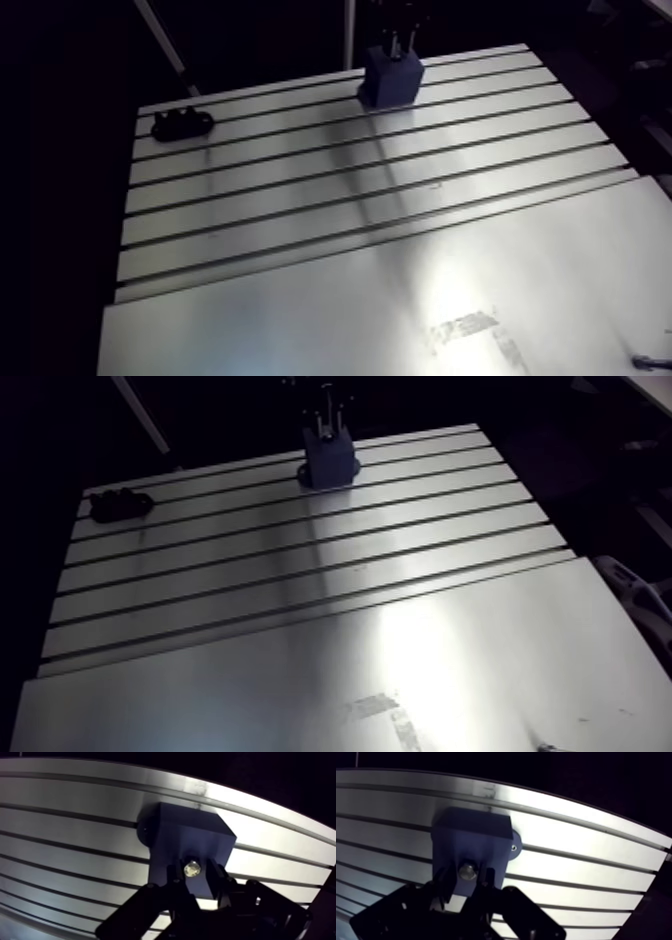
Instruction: Pick up the M10 bolt and insert it into the hex recess until seated.
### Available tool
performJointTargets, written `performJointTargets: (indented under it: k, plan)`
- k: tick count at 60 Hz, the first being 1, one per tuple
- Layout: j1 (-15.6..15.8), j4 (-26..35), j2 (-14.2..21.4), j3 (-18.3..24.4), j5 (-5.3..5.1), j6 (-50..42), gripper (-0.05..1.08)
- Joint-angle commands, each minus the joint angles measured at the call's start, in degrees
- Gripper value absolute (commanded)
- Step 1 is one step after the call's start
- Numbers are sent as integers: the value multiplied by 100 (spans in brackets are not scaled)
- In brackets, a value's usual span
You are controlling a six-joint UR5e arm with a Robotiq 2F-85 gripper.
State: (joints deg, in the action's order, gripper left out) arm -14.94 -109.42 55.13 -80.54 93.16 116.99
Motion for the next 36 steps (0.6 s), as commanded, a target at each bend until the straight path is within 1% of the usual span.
performJointTargets:
  k: [1,36]
  plan:
    - [-8,2,1,-17,3,5,63]
    - [0,-5,10,-36,-4,22,64]
